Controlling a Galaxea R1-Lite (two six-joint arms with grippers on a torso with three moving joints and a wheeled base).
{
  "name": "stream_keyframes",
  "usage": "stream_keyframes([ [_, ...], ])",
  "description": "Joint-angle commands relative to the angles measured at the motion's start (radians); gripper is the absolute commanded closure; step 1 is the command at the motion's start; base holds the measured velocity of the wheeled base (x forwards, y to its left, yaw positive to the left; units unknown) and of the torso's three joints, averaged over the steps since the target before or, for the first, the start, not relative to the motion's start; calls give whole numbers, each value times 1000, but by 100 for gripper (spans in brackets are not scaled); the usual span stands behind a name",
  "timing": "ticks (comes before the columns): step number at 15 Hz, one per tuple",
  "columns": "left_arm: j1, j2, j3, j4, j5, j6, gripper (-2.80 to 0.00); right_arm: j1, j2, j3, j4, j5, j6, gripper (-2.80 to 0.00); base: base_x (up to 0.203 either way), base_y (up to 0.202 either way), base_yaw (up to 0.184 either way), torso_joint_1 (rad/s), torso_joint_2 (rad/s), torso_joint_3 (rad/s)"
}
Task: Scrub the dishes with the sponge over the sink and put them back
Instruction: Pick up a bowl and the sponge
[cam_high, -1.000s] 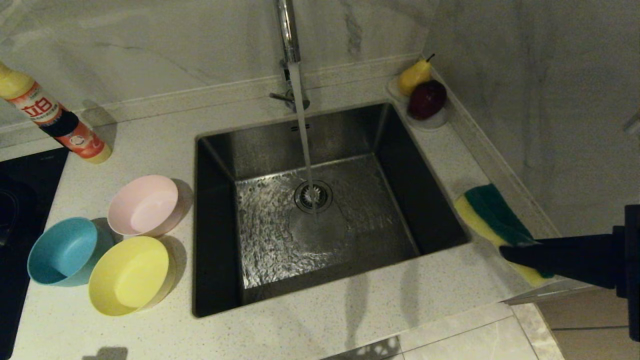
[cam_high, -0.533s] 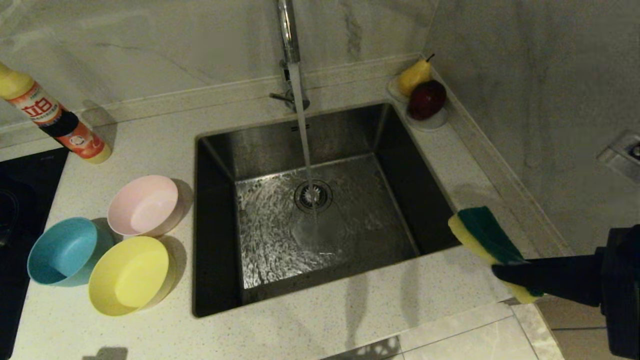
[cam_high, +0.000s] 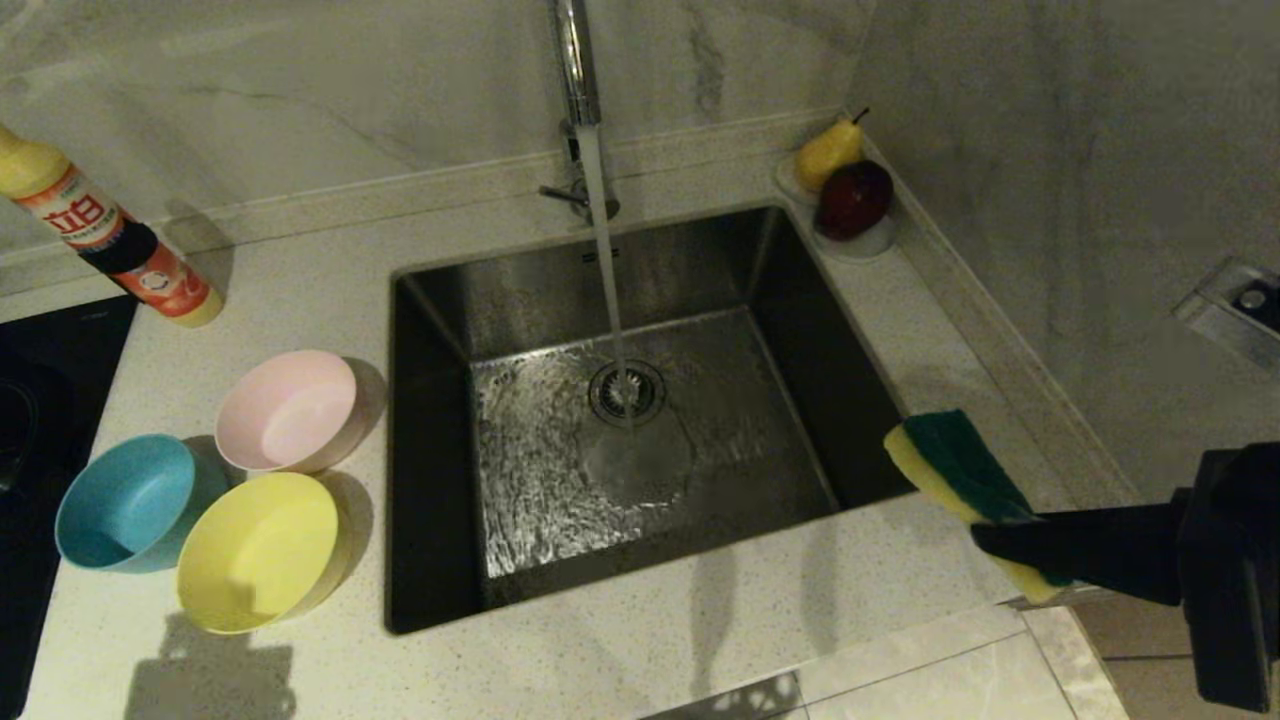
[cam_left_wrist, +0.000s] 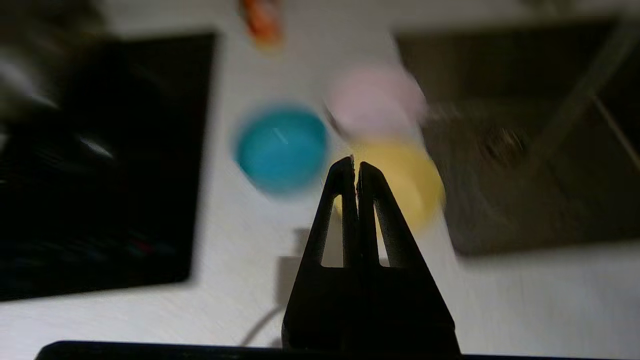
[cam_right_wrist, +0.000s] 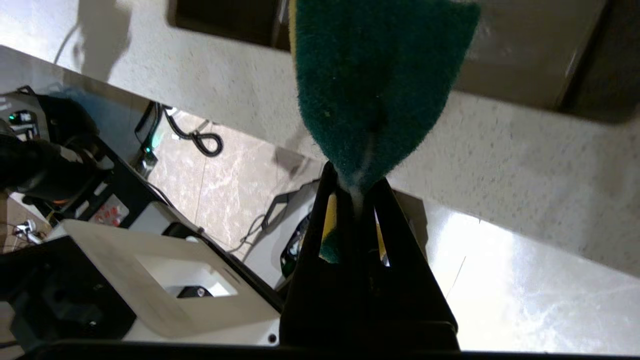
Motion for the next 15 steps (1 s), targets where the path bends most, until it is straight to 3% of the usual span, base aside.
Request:
stream_keyframes([
  [1,1,283,-212,15,114,0,0,11,18,-12,2,0,2,0,0,0,0,0,0,0],
  [3,1,470,-322,23,216,1,0,18,39,-11,2,0,2,0,0,0,0,0,0,0],
  [5,2,641,-402,27,271,7,0,21,72,-12,-4,0,2,0,0,0,0,0,0,0],
  [10,68,1025,-560,16,330,45,0,20,128,4,-76,0,5,0,0,0,0,0,0,0],
  [12,155,1150,-636,11,308,53,0,19,141,-2,-76,0,5,0,0,0,0,0,0,0],
  [13,218,1191,-671,10,258,55,0,21,148,-4,-78,0,5,0,0,0,0,0,0,0],
  [15,325,1235,-700,13,91,52,0,20,172,-10,-78,1,5,0,0,0,0,0,0,0],
])
